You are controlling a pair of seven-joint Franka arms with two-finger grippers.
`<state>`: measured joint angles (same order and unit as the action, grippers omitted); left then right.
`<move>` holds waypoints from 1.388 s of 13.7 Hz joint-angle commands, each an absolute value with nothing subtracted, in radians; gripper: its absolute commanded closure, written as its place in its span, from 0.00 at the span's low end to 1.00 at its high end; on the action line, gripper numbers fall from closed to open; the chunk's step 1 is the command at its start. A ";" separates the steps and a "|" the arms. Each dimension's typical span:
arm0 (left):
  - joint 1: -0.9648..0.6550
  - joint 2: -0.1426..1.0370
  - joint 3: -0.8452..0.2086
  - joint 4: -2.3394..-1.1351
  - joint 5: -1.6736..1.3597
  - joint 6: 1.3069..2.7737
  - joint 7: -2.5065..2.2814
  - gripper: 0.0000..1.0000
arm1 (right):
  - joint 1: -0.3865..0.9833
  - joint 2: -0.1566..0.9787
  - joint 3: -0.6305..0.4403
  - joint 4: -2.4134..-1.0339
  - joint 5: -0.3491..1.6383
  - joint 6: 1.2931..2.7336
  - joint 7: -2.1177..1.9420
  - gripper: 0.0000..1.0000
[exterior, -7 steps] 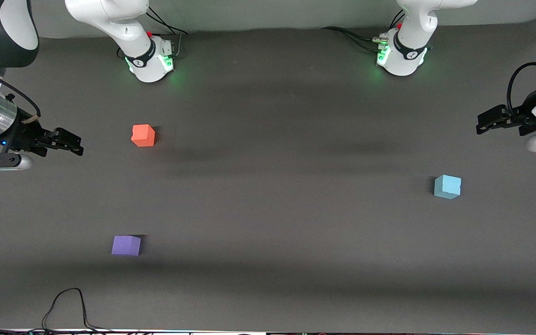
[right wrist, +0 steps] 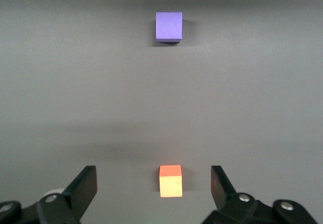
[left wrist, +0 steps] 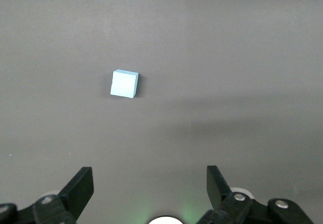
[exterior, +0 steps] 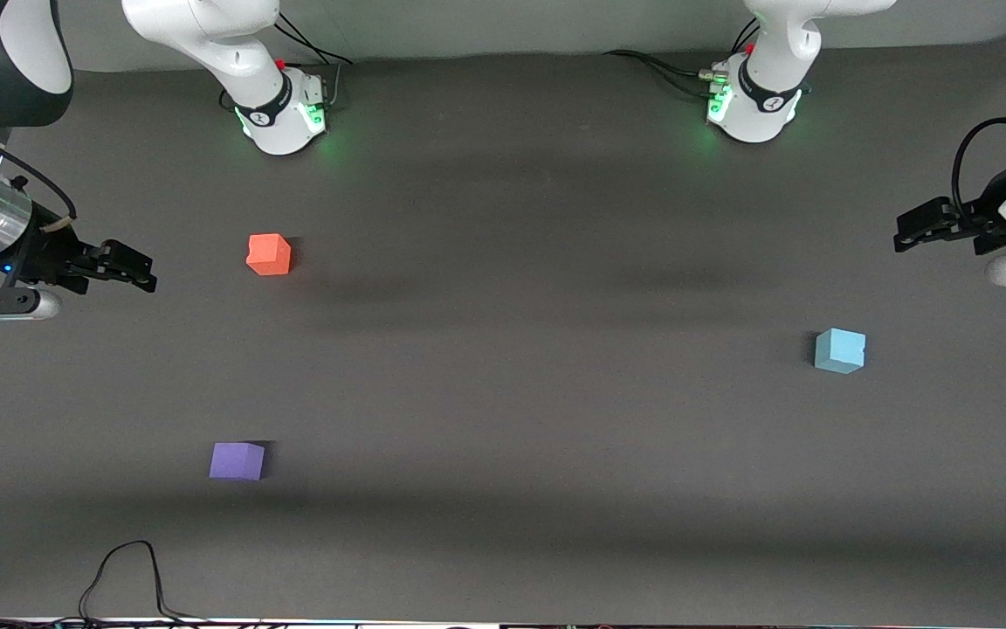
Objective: Place blue block between orange and purple blocks
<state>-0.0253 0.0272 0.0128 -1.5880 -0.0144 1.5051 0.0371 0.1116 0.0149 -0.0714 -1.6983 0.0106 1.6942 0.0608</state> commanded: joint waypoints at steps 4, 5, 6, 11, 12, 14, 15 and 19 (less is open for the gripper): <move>0.027 -0.020 0.031 -1.664 0.006 1.529 0.211 0.00 | 0.104 0.014 -0.066 -1.694 0.012 1.697 0.081 0.00; 0.050 -0.035 0.032 -1.698 0.008 1.554 0.250 0.00 | 0.104 0.012 -0.064 -1.695 0.012 1.697 0.080 0.00; 0.072 -0.058 0.032 -1.739 0.009 1.587 0.296 0.00 | 0.104 0.012 -0.066 -1.695 0.012 1.697 0.081 0.00; 0.121 -0.061 0.034 -1.795 0.012 1.669 0.433 0.00 | 0.104 0.012 -0.066 -1.695 0.012 1.695 0.080 0.00; 0.117 -0.055 0.032 -1.804 0.034 1.687 0.455 0.00 | 0.104 0.012 -0.064 -1.695 0.012 1.694 0.080 0.00; 0.110 -0.043 0.029 -1.848 0.052 1.742 0.509 0.00 | 0.104 0.012 -0.066 -1.695 0.012 1.694 0.080 0.00; 0.110 -0.044 0.028 -1.885 0.052 1.784 0.509 0.00 | 0.104 0.012 -0.066 -1.695 0.012 1.694 0.080 0.00; 0.109 -0.031 0.023 -2.063 0.052 2.020 0.509 0.00 | 0.104 0.012 -0.066 -1.697 0.012 1.694 0.080 0.00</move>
